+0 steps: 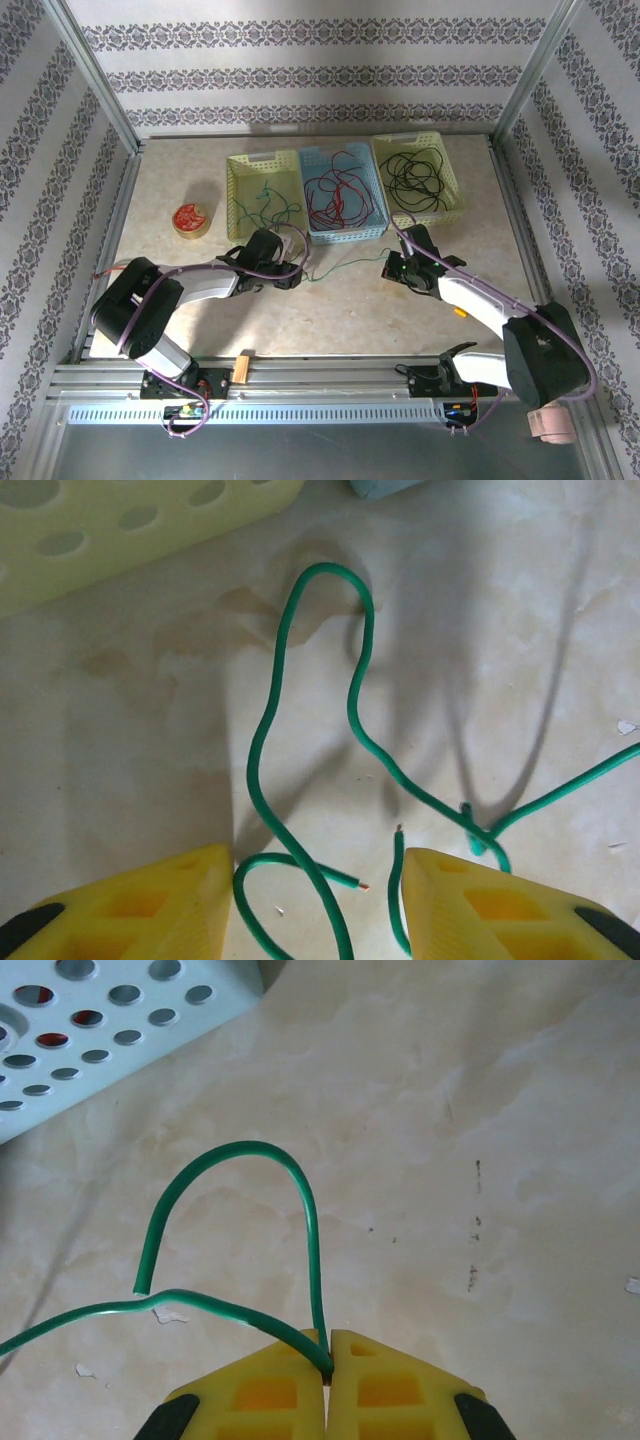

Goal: Untangle the cables

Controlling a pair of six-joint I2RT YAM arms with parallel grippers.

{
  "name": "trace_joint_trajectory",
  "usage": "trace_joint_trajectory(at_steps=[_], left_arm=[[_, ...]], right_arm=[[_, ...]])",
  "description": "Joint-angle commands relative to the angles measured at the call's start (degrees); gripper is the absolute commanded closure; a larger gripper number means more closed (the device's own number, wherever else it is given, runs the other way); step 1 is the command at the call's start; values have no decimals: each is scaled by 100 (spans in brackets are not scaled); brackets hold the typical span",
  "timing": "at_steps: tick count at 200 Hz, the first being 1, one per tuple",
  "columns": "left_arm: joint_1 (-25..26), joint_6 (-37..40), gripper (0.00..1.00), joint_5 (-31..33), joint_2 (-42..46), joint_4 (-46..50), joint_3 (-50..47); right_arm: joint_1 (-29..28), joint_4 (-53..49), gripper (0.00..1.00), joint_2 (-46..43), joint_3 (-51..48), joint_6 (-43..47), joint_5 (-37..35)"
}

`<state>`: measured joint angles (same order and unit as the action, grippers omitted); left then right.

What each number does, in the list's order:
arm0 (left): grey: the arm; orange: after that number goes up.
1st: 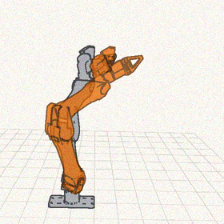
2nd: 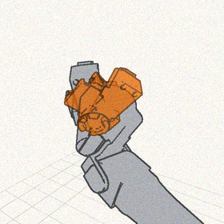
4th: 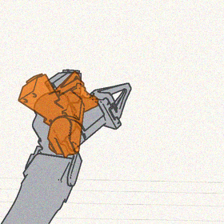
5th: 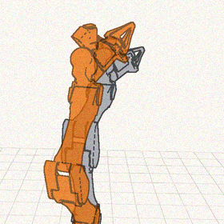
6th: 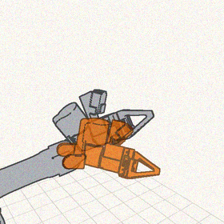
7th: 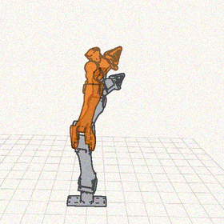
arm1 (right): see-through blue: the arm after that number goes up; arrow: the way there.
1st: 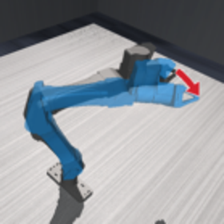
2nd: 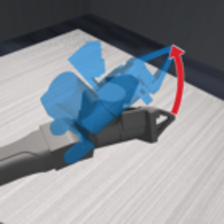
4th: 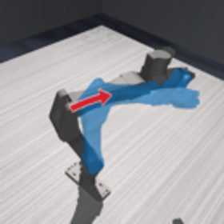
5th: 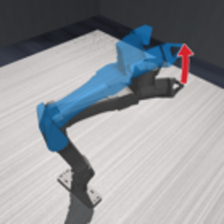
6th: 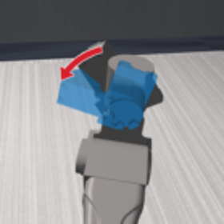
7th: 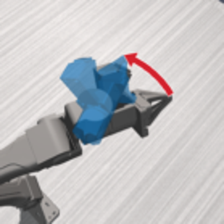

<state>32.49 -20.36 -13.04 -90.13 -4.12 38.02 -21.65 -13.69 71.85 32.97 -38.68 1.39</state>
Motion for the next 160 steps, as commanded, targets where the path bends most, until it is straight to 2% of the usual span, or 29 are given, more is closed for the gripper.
trace_joint_trajectory(at_steps=[1, 42, 73, 95, 129, 146, 160], left_arm=[[-49, 85, 51, 9, 315, 201, -10], [-49, 98, 50, -214, 722, 341, -200], [-50, 28, 49, 191, 917, 546, -234], [-50, 89, 49, 278, 796, 961, -122], [-50, 67, 51, -116, 404, 1076, 9], [-48, 64, 57, -219, 207, 1127, 136], [-42, 95, 79, -287, 100, 1193, 233]], right_arm=[[-32, -65, 100, 73, 157, 62, -244], [-32, -70, 100, 144, 165, 97, -213], [-31, -64, 100, 188, 240, 133, -172], [-20, -48, 100, 180, 262, 141, -183], [20, -47, 100, 156, 254, 158, -161], [40, -54, 100, 103, 221, 154, -173], [55, -54, 100, 30, 185, 134, -217]])
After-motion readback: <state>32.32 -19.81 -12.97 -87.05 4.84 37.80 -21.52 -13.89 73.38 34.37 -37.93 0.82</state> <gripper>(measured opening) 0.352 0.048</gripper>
